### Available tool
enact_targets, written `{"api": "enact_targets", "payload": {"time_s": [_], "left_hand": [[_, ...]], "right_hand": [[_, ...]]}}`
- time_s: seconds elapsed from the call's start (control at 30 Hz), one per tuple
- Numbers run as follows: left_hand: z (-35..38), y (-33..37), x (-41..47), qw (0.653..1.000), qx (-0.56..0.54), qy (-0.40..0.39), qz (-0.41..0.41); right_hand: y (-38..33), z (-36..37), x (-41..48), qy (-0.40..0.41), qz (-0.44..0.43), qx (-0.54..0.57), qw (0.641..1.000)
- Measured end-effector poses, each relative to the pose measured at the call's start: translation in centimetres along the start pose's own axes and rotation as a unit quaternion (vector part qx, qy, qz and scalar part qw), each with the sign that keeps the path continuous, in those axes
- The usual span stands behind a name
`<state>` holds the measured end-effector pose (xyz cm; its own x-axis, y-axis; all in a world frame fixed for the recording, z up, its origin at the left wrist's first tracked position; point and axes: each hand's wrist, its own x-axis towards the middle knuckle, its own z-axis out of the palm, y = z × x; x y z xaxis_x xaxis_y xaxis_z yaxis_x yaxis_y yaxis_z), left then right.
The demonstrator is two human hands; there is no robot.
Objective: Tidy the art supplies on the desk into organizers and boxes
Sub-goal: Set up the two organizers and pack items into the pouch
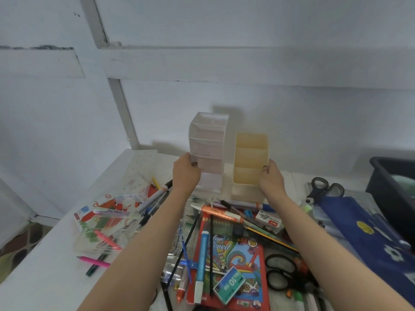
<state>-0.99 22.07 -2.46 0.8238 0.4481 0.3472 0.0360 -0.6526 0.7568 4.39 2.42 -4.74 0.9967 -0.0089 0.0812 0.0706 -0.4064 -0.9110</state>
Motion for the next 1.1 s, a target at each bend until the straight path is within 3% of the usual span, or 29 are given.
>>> {"api": "enact_targets", "payload": {"time_s": [0.3, 0.67, 1.1], "left_hand": [[-0.3, 0.1, -0.6, 1.0, -0.002, -0.007, -0.007], [0.1, 0.4, -1.6, 0.998, 0.006, 0.054, 0.011], [0.2, 0.8, -1.9, 0.999, -0.003, 0.047, 0.017]], "right_hand": [[-0.3, -0.1, -0.6, -0.009, -0.004, -0.005, 1.0], [-0.7, -0.3, -1.1, -0.015, 0.005, -0.003, 1.0], [-0.9, -0.1, -1.2, 0.006, 0.03, -0.007, 1.0]]}}
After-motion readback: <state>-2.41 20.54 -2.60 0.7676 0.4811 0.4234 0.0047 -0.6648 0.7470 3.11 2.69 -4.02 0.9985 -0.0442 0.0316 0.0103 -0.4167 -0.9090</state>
